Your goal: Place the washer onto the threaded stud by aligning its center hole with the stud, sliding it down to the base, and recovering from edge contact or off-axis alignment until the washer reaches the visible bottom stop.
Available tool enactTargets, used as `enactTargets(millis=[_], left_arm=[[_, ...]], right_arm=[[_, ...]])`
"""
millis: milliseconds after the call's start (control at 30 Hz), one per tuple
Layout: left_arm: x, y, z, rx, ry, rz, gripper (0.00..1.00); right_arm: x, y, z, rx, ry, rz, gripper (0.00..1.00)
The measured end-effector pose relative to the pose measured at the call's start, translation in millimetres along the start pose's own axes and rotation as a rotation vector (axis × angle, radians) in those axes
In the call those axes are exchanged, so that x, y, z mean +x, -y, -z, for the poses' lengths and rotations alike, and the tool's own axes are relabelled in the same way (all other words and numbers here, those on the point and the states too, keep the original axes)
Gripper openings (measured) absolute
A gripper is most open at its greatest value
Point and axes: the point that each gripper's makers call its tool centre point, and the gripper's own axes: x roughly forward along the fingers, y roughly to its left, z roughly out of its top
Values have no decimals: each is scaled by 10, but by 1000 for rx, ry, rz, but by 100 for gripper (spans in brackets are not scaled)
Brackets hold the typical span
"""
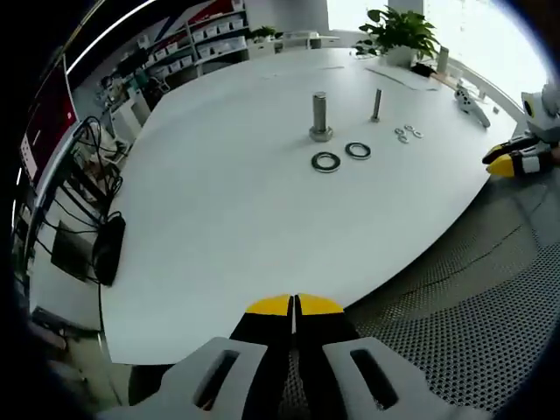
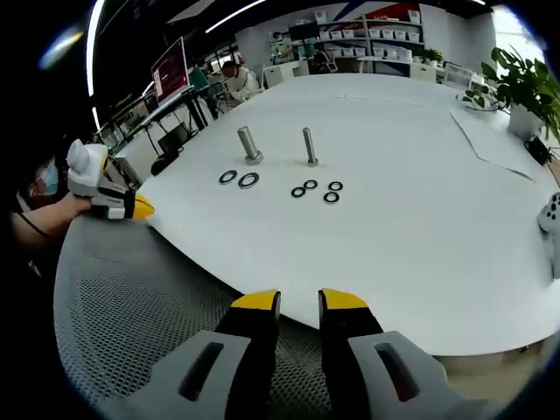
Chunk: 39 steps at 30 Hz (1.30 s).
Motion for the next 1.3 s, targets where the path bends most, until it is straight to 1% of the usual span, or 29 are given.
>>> enactTargets(millis=[600,733,800,1300], left_arm=[[-1,3,-7,0,4,1,0],[-10,-7,-29,-7,19,-4,0],[-8,-3,-16,-2,10,-3,0],[-2,5,-7,1,3,0,0]], right_arm=[[2,4,0,0,0,1,20],[1,1,3,-1,-2,0,20],[1,1,4,-1,-3,0,20],[5,7,8,-3,-6,-1,20]])
